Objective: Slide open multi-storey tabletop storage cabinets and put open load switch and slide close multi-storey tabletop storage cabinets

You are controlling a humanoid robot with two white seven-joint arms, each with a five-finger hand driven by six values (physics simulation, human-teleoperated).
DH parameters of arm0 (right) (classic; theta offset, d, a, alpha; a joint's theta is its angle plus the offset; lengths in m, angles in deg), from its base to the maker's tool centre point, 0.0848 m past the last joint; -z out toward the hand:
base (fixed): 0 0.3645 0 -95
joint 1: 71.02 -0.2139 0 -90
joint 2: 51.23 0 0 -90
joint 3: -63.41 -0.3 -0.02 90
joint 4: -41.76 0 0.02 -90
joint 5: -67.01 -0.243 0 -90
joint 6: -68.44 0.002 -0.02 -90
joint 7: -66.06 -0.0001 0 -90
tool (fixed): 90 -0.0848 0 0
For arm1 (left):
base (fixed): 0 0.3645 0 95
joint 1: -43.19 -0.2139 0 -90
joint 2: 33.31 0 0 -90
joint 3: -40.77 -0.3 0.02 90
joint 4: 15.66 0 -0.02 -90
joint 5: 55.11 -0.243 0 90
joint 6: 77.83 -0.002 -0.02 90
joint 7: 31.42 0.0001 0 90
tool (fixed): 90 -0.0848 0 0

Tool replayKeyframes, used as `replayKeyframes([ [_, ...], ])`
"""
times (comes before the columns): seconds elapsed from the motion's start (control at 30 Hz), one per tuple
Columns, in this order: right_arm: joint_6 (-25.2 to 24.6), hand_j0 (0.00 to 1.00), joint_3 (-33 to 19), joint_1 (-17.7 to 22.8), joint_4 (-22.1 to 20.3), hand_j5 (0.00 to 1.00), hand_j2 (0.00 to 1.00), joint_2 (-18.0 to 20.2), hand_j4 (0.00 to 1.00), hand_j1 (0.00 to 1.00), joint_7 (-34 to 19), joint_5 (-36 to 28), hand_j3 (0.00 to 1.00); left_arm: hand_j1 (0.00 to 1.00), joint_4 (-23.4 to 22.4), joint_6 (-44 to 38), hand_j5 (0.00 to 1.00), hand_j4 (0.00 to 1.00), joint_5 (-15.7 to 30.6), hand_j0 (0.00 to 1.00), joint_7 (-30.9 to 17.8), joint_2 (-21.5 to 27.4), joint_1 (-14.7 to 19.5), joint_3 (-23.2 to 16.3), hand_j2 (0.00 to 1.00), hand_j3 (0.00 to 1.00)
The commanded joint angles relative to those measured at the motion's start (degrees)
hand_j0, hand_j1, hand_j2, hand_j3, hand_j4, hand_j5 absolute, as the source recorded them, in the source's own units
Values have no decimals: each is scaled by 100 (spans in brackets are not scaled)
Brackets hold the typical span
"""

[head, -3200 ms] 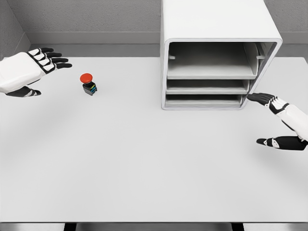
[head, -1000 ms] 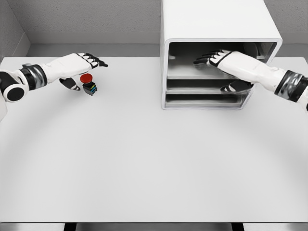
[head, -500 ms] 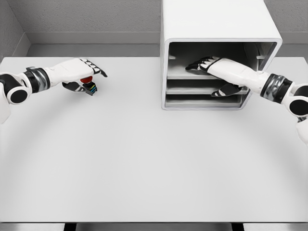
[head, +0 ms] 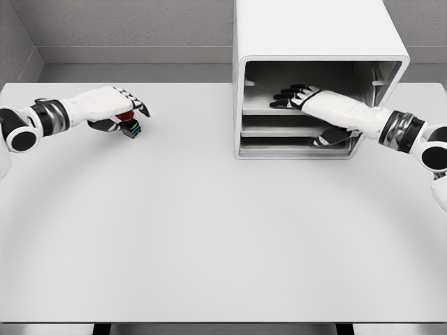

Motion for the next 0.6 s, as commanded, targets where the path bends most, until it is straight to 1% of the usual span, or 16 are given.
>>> replayKeyframes([
  [0.0,86,96,14,0,30,96,96,12,96,96,-55,330,96,67,1,-5,67,67,38,67,4,18,0,19,67,67],
  [0.1,86,96,-21,9,-31,96,96,65,96,96,-55,321,96,64,1,-5,64,64,38,64,4,62,0,36,64,64],
  [0.17,86,96,-30,44,-216,96,96,144,96,96,-55,312,96,58,1,-5,58,58,38,58,4,71,0,28,58,58],
  [0.2,86,96,-48,62,-260,96,96,153,96,96,-55,312,96,54,1,-5,54,54,38,54,4,71,0,36,54,54],
  [0.27,86,96,-56,97,-269,96,96,206,96,96,-55,303,96,49,1,-5,49,49,38,49,4,79,-9,28,49,49],
  [0.37,86,96,-56,132,-269,96,96,223,96,96,-55,286,96,45,1,-5,45,45,38,45,4,79,-9,28,45,45],
  [0.47,86,96,-65,149,-295,96,96,285,96,96,-46,259,96,45,1,-5,45,45,47,45,4,71,0,28,45,45],
  [0.53,86,96,-74,237,-629,96,96,425,96,96,-46,242,96,45,1,-5,45,45,47,45,4,71,0,28,45,45],
  [0.57,86,96,-188,272,-682,96,96,434,96,96,-46,242,96,46,1,-5,46,46,47,46,4,71,0,28,46,46],
])
